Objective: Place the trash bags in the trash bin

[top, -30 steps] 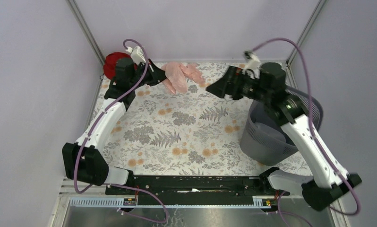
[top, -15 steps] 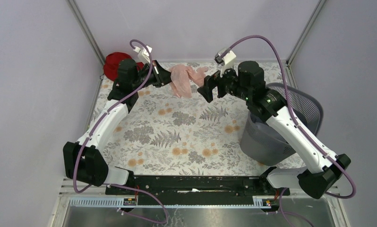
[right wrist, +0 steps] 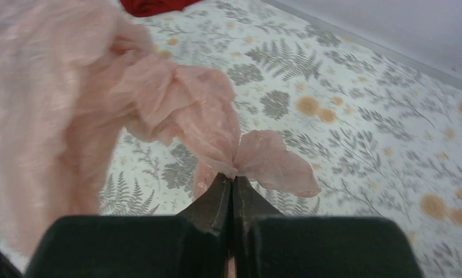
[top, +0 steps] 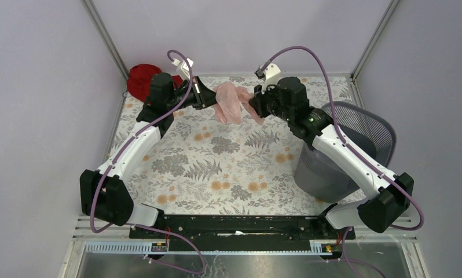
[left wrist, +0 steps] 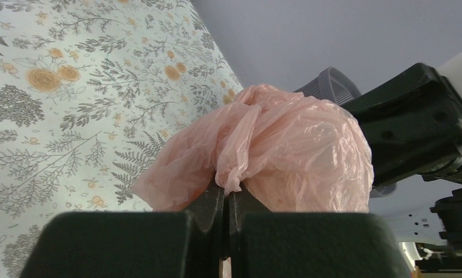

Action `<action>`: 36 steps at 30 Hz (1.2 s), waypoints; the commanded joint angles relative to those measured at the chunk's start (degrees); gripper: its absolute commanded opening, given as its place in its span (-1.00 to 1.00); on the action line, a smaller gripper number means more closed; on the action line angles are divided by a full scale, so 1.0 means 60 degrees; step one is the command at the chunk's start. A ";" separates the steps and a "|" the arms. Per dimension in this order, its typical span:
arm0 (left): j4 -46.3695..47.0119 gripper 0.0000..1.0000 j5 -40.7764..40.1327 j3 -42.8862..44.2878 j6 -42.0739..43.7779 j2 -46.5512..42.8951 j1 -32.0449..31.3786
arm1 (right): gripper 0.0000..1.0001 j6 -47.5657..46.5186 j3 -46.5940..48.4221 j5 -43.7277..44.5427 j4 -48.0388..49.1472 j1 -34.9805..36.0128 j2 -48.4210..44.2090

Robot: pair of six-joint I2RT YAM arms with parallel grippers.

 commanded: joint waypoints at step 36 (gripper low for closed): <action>-0.3380 0.18 -0.2013 -0.2466 0.0475 -0.4802 -0.0027 | -1.00 0.3315 -0.0734 -0.1335 -0.2134 -0.0058 -0.2265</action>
